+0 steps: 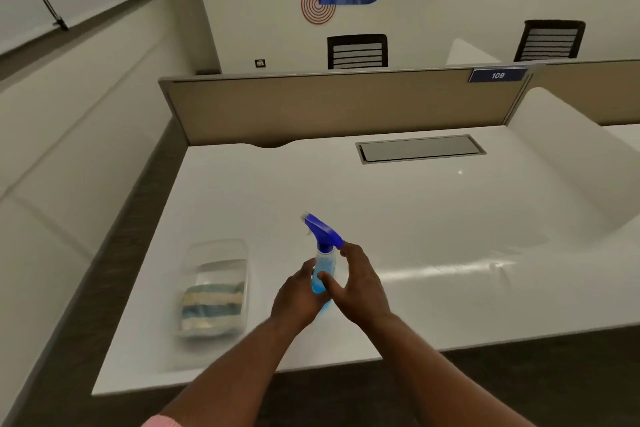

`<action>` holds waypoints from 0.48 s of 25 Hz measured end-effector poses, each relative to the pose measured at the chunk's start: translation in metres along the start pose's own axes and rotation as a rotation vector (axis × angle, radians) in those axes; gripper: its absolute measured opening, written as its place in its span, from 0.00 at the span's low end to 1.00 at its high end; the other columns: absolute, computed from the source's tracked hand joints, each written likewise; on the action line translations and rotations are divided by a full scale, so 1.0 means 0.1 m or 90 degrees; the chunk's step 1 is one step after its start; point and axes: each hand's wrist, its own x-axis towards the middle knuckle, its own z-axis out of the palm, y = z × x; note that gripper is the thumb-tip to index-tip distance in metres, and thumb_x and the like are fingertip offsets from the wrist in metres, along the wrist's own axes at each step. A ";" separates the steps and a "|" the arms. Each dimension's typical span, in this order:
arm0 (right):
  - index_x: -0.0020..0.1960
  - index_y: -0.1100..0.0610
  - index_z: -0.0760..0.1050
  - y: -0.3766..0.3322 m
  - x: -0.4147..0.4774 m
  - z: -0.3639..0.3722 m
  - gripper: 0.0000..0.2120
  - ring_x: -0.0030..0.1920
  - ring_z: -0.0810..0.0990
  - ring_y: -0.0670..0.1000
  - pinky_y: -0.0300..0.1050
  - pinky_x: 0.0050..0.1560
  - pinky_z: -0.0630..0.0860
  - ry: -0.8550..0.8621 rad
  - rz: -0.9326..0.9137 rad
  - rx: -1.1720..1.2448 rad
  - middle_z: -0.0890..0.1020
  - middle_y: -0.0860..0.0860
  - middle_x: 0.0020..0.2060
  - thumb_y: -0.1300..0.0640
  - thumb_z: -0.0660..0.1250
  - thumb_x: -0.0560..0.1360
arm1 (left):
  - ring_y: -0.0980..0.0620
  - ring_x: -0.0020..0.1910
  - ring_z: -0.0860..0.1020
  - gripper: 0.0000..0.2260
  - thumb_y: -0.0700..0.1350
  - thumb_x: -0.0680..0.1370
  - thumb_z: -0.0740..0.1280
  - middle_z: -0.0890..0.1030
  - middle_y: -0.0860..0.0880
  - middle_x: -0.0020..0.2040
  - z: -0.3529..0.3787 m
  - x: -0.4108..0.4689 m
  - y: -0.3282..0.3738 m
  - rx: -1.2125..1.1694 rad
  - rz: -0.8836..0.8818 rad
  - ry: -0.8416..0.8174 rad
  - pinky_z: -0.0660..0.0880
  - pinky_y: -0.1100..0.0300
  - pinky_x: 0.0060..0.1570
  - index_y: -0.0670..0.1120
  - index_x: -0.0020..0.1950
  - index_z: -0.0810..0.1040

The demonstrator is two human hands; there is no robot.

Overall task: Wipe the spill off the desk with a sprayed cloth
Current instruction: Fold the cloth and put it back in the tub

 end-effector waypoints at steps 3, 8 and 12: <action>0.75 0.46 0.65 0.05 0.16 0.03 0.34 0.61 0.73 0.41 0.28 0.56 0.66 -0.057 -0.041 0.041 0.75 0.42 0.66 0.39 0.73 0.75 | 0.52 0.56 0.81 0.24 0.54 0.78 0.72 0.82 0.51 0.63 0.03 0.01 0.01 -0.025 -0.026 0.046 0.80 0.59 0.57 0.52 0.71 0.69; 0.72 0.47 0.69 0.13 0.43 0.14 0.30 0.61 0.79 0.46 0.43 0.59 0.78 -0.124 -0.069 0.053 0.79 0.44 0.63 0.34 0.68 0.76 | 0.51 0.60 0.81 0.21 0.51 0.79 0.72 0.81 0.51 0.65 -0.02 0.03 0.02 -0.057 -0.066 0.059 0.75 0.63 0.56 0.51 0.70 0.70; 0.66 0.49 0.72 0.06 0.57 0.15 0.24 0.54 0.81 0.47 0.39 0.51 0.77 -0.146 -0.107 0.042 0.81 0.45 0.57 0.38 0.69 0.76 | 0.52 0.61 0.80 0.21 0.48 0.79 0.72 0.81 0.51 0.65 -0.11 0.00 0.00 -0.073 -0.089 0.076 0.75 0.63 0.57 0.53 0.69 0.70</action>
